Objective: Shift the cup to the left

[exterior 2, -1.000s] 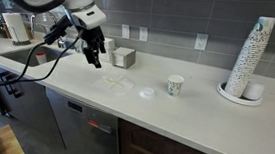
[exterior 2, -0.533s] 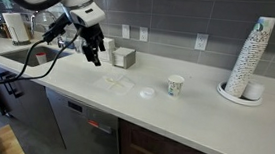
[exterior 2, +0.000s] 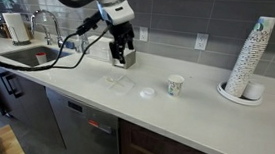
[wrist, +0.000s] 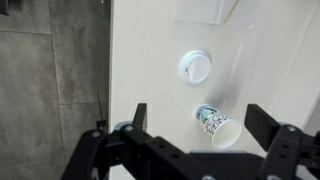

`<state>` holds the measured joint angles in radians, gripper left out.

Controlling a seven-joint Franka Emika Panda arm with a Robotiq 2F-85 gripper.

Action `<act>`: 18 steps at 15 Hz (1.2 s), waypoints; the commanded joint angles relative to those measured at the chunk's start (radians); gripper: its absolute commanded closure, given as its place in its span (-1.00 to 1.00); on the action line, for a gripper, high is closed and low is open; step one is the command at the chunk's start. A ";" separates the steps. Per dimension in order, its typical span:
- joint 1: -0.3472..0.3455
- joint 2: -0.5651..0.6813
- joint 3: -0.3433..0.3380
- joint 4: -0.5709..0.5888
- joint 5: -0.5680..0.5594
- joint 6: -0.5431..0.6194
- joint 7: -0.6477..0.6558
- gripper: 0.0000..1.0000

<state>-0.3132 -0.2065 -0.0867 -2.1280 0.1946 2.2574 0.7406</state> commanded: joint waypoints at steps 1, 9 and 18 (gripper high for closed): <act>0.024 0.241 -0.039 0.231 -0.017 0.020 0.094 -1.00; 0.054 0.605 -0.107 0.587 0.019 0.038 0.190 -1.00; 0.057 0.628 -0.114 0.611 0.017 0.052 0.194 -1.00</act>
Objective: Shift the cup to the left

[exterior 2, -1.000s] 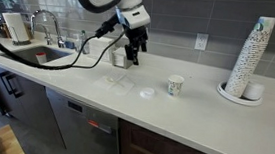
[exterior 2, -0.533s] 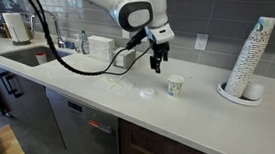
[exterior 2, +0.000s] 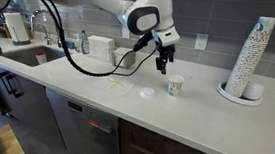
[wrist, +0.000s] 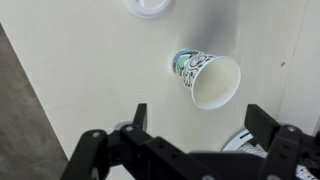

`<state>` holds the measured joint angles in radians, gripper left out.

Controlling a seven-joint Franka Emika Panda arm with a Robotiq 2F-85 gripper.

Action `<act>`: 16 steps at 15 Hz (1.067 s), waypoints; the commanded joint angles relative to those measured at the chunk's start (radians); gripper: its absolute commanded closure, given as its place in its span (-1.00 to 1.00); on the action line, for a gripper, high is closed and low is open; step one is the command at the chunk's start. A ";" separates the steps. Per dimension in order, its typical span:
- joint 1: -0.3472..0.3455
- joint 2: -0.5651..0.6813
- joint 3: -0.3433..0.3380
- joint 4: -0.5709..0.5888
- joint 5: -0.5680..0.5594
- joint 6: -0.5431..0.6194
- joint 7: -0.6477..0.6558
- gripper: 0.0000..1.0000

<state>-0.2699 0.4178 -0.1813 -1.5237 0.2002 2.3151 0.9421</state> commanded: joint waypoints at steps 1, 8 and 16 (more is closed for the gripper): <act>0.007 0.024 -0.015 0.033 0.020 -0.020 -0.017 -1.00; -0.017 0.160 -0.007 0.167 0.026 -0.094 -0.055 -1.00; -0.032 0.293 -0.008 0.320 0.018 -0.166 -0.168 -1.00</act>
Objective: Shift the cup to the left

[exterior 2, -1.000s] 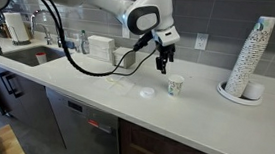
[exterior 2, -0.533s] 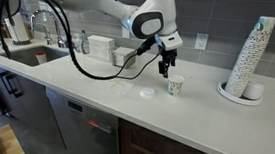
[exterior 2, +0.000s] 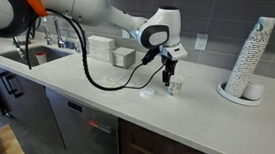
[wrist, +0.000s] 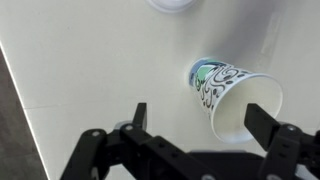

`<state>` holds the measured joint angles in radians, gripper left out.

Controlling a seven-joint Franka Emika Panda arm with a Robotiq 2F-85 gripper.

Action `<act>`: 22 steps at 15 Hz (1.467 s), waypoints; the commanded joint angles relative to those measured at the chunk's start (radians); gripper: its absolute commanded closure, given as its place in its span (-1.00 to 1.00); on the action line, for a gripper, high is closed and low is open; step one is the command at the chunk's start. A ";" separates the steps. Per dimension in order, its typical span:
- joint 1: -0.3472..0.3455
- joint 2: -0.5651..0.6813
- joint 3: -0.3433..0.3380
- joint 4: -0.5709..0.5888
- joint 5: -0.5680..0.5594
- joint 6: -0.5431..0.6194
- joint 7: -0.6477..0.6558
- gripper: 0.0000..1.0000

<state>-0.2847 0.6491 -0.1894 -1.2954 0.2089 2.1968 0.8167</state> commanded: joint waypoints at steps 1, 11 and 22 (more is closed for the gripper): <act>-0.022 0.072 0.002 0.109 0.013 -0.061 -0.050 -1.00; -0.071 0.205 0.032 0.280 0.059 -0.077 -0.095 -0.10; -0.054 0.206 0.019 0.296 0.024 -0.173 -0.088 0.98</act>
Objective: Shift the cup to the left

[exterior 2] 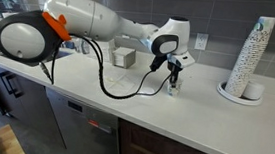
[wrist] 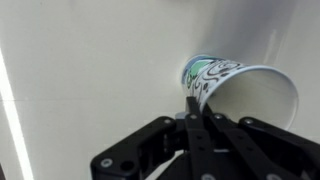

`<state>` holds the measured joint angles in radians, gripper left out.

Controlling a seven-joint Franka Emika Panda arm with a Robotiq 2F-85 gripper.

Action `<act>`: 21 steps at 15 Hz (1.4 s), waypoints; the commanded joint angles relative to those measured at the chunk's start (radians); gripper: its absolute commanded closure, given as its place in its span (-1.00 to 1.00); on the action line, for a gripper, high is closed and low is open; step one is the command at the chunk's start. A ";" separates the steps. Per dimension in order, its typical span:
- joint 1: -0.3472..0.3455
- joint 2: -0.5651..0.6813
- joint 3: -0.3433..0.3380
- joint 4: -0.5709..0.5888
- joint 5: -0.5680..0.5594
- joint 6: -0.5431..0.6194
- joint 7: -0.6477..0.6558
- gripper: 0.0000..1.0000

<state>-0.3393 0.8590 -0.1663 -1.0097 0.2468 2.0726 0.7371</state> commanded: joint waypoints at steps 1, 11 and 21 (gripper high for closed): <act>0.005 -0.015 -0.004 -0.004 -0.018 -0.045 -0.015 0.98; 0.071 -0.317 -0.009 -0.379 -0.117 0.014 -0.160 0.98; 0.130 -0.705 0.006 -0.821 -0.136 -0.016 -0.552 0.98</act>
<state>-0.2279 0.3069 -0.1705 -1.6370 0.1167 2.0634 0.3056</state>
